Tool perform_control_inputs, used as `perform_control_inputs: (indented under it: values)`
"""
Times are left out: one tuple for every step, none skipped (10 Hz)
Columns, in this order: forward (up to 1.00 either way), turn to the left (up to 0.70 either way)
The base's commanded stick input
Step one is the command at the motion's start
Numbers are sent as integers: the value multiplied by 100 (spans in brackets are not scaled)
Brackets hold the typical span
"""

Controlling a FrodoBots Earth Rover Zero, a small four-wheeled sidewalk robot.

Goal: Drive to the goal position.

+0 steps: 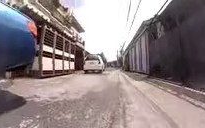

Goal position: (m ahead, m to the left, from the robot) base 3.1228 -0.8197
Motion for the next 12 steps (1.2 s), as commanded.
perform_control_inputs:
  values:
    - [70,0]
    - [70,0]
    - [70,0]
    - [70,0]
    - [70,0]
    - [70,0]
    - [70,0]
    - [70,0]
    - [70,0]
    - [70,0]
    - [70,0]
    - [70,0]
